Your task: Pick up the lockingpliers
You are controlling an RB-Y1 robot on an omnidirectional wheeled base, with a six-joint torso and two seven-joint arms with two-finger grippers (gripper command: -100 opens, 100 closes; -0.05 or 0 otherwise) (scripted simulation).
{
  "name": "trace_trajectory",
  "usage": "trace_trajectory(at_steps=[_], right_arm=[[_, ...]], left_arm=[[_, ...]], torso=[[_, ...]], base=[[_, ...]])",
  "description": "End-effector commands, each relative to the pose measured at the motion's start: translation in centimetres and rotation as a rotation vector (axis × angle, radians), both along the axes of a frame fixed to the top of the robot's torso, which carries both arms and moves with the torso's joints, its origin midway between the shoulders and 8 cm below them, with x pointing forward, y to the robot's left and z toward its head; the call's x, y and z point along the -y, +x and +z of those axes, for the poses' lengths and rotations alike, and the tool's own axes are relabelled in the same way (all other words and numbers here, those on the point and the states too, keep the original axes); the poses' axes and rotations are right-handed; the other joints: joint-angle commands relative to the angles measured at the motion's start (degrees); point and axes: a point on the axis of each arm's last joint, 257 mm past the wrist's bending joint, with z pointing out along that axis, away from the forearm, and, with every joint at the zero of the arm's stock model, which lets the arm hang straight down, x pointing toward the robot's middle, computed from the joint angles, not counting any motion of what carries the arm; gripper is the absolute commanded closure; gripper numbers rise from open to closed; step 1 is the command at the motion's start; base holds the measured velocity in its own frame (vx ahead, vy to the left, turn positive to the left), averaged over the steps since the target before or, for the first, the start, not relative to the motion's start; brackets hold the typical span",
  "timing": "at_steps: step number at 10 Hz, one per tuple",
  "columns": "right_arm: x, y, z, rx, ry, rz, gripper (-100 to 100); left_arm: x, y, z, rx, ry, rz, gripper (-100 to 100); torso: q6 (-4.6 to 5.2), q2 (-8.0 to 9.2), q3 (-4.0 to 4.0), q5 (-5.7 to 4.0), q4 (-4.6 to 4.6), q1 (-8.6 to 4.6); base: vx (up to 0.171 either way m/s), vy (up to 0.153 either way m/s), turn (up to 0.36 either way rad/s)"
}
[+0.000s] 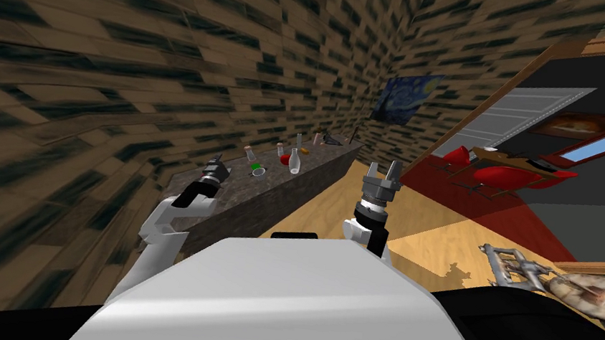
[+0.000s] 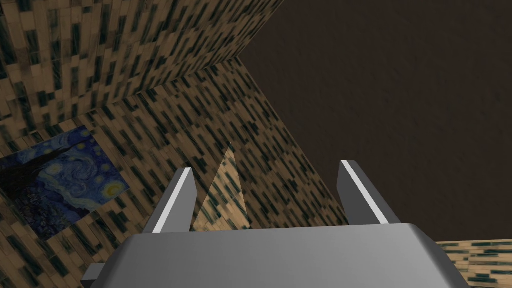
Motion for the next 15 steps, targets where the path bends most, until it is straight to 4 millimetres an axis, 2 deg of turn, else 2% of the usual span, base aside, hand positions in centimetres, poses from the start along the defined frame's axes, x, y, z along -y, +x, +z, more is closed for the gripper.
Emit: trace_trajectory(at_steps=[1,2,4,9,10,15], right_arm=[[0.0,0.0,0.0,0.0,0.0,0.0,0],[0.0,0.0,0.0,0.0,0.0,0.0,0],[0.0,0.0,0.0,0.0,0.0,0.0,0],[0.0,0.0,0.0,0.0,0.0,0.0,0],[0.0,0.0,0.0,0.0,0.0,0.0,0],[0.0,0.0,0.0,0.0,0.0,0.0,0]], left_arm=[[-0.9,0.2,-1.3,-0.044,-0.046,0.018,-100],[-0.9,0.2,-1.4,-0.048,-0.046,0.02,-100],[-2.2,0.4,-3.3,-0.11,-0.127,0.045,-100],[-3.8,-0.1,-7.2,-0.236,-0.264,0.1,-100],[-3.9,-0.2,-7.4,-0.243,-0.265,0.104,-100],[-4.8,-1.7,-12.4,-0.387,-0.447,0.173,-100]], torso=[[0.0,0.0,0.0,0.0,0.0,0.0],[0.02,-0.02,-0.01,0.0,0.0,0.01],[0.02,-0.02,-0.01,0.0,0.0,0.0],[-0.02,-0.09,-0.05,0.01,-0.02,0.04],[0.01,-0.11,-0.06,0.0,-0.02,0.03],[0.01,-0.18,-0.1,0.0,-0.04,0.0]], base=[[-0.01,0.033,-0.078],[-0.01,0.03,-0.052],[-0.004,0.039,-0.117],[0.006,0.041,-0.099],[0.016,0.023,-0.064],[0.027,0.038,-0.138]])
